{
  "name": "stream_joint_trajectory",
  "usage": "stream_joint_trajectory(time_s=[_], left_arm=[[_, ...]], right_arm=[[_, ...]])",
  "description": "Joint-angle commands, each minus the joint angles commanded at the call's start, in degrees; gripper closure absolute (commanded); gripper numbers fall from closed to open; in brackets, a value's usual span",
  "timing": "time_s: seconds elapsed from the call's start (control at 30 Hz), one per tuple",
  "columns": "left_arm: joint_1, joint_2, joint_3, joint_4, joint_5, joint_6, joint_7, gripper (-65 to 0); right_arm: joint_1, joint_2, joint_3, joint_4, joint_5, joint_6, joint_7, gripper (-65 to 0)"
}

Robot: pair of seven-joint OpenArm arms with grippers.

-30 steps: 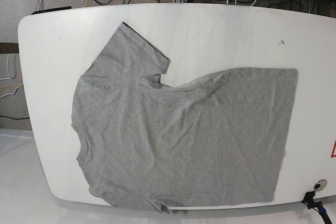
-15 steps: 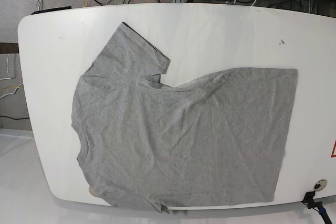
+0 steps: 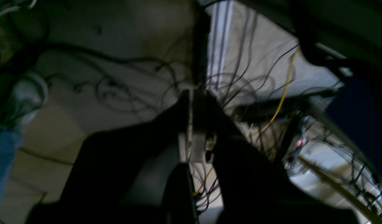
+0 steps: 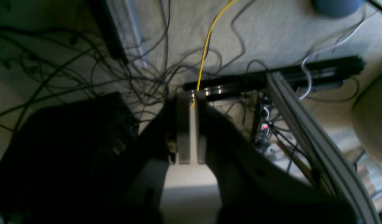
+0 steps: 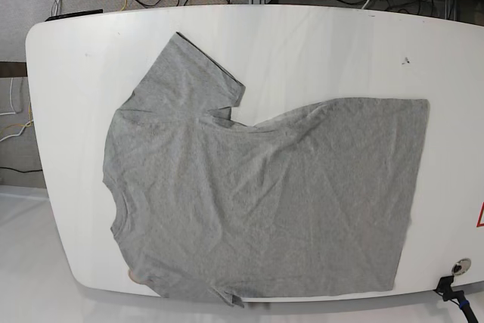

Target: Fold the T-shirt properly

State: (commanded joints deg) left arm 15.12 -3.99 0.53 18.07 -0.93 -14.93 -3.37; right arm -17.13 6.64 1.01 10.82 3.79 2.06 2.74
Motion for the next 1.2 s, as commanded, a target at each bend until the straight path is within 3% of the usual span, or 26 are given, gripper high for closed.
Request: stream_joint_trajectory(time_s=[0.17, 0.33, 0.37, 0.47, 0.77, 1.2], left_arm=[[7.1, -3.1, 0.5, 9.6, -1.9, -4.2, -2.5, -0.4], [15.1, -8.8, 2.1, 23.7, -8.7, -4.9, -2.7, -1.4], [14.5, -8.6, 1.5, 21.9, -7.3, -5.1, -3.4, 0.0], [17.4, -8.8, 1.3, 25.9, -7.6, -5.6, -3.6, 0.0], [29.4, -9.4, -1.4, 42.4, -8.8, -7.5, -4.1, 0.0], [43.7, -9.2, -12.9, 72.1, -12.7, -10.1, -1.9, 0.0]], right_arm=[[-8.9, 2.1, -0.3, 14.3, 2.5, 0.05, -0.8, -3.6], [-17.9, 3.8, -1.2, 30.5, 3.1, -0.04, -1.1, -3.4], [-12.4, 2.4, -0.5, 21.8, 2.1, -0.10, 0.1, -0.7], [-15.1, 2.7, -0.2, 25.6, 3.4, 0.29, 0.8, 0.0], [-29.5, 5.7, 0.0, 46.1, 8.7, 0.37, 0.3, 0.0], [-47.4, 7.5, 5.3, 78.5, 11.0, 0.64, -2.2, 0.0]])
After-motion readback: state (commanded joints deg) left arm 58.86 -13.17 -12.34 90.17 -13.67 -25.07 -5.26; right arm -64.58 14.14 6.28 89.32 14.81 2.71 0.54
